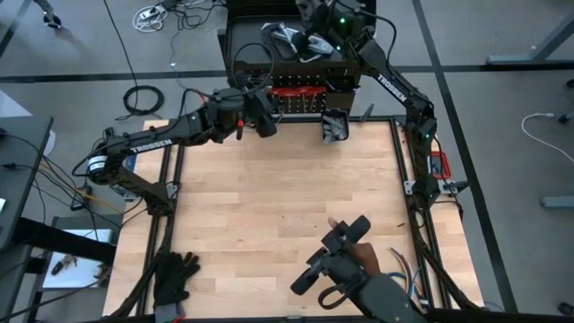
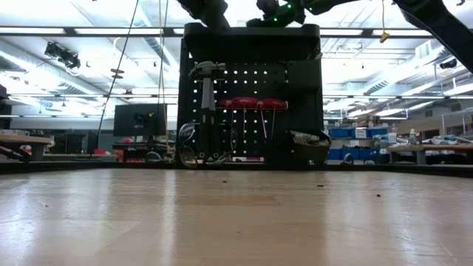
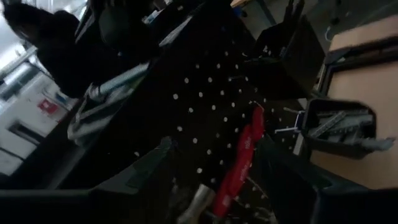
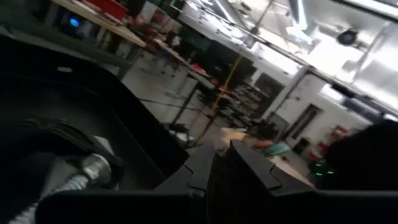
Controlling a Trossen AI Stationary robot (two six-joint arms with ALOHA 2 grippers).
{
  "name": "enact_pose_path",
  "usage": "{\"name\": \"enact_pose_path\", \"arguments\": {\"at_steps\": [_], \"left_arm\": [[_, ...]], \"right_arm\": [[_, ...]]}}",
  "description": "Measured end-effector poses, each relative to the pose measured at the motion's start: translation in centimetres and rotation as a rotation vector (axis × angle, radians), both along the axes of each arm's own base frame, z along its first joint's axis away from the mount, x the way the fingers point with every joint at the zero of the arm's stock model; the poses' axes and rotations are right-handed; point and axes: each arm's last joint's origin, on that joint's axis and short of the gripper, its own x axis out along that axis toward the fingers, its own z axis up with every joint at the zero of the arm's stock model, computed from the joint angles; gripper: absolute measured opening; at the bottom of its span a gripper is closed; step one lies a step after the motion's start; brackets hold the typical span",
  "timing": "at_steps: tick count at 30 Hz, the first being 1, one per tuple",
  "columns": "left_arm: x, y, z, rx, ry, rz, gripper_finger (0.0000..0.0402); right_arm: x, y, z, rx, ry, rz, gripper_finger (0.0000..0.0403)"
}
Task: Hang tools onto peg board
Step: Put the C-clamp on the table
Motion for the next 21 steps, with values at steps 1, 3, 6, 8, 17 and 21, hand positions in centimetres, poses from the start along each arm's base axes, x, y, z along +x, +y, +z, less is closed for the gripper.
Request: {"name": "enact_pose_path", "arguments": {"at_steps": [1,3,6,8,17,21], "left_arm": [[0.0,0.0,0.0,0.019,0.018,-0.004,0.0224],[0.0,0.0,0.4,0.071,0.037,-0.013,0.0224],[-0.1,0.1,1.2,0.156,0.05,-0.02,0.0224],[-0.3,0.3,2.0,0.193,0.068,-0.022,0.0224],[-1.3,1.2,3.6,0.184,0.09,0.007,0.0224],[-1.5,1.2,3.8,0.182,0.105,0.039,0.0224]], "right_arm": [[0.0,0.1,0.1,0.005,-0.003,0.015,0.006],[-0.1,0.2,0.2,0.012,-0.011,0.024,0.0059],[-0.3,0.7,0.7,0.002,-0.004,0.035,0.0059],[-0.2,1.0,0.8,0.007,-0.003,0.063,0.0059],[0.2,1.8,1.2,0.019,-0.054,0.114,0.0059],[-0.1,1.9,2.4,-0.046,-0.157,0.031,0.0059]]}}
